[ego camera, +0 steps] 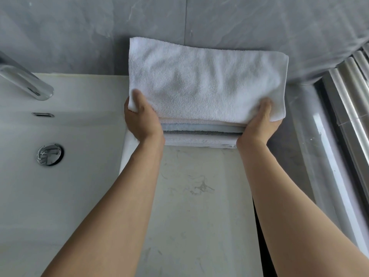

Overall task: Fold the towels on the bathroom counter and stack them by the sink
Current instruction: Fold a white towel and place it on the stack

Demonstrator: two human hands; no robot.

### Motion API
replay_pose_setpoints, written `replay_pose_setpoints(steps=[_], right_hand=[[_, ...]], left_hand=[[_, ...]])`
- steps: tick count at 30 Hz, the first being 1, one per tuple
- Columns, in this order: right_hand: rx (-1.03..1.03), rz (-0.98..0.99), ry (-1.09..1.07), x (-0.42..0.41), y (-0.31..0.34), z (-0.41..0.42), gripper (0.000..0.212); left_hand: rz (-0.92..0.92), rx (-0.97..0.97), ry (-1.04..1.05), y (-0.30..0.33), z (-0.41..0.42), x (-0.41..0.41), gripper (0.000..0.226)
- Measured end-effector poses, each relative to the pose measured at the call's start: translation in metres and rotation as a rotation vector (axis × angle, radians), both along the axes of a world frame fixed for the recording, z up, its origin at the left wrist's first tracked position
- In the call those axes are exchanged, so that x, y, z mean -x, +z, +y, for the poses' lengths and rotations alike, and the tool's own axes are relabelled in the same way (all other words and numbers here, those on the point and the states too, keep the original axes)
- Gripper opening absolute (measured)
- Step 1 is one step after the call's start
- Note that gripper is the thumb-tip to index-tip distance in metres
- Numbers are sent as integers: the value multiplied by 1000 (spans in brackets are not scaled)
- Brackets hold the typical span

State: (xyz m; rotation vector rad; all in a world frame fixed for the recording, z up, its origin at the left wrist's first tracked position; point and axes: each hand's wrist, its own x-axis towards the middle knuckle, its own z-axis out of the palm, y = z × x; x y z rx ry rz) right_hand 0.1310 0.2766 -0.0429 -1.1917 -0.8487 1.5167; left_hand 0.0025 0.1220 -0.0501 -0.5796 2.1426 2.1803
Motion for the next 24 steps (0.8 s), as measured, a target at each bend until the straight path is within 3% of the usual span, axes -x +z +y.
replay_pose_setpoints(steps=[5, 8, 11, 14, 17, 19, 21, 24], right_hand=[[66, -23, -101, 2, 1, 2, 22], [94, -46, -123, 3, 2, 4, 30], [34, -150, -93, -2, 2, 13, 45], [-185, -481, -19, -6, 7, 22, 53], [-408, -1053, 175, -2, 21, 33, 40], [-435, -1295, 350, -1, 37, 47, 28], [-393, -1408, 512, 0, 55, 63, 32], [-285, -1471, 578, 13, 65, 71, 61]], left_hand=[[-3, -22, 80, 4, -1, -1, 30], [-28, 2, 17, 8, -5, 2, 43], [-11, 111, -117, 11, -14, 10, 31], [-34, 235, -307, 20, -23, 26, 18], [-74, 375, -492, 33, -23, 38, 25], [-152, 435, -576, 41, -22, 44, 29], [-260, 458, -671, 47, -24, 49, 37], [-417, 414, -754, 57, -24, 56, 33]])
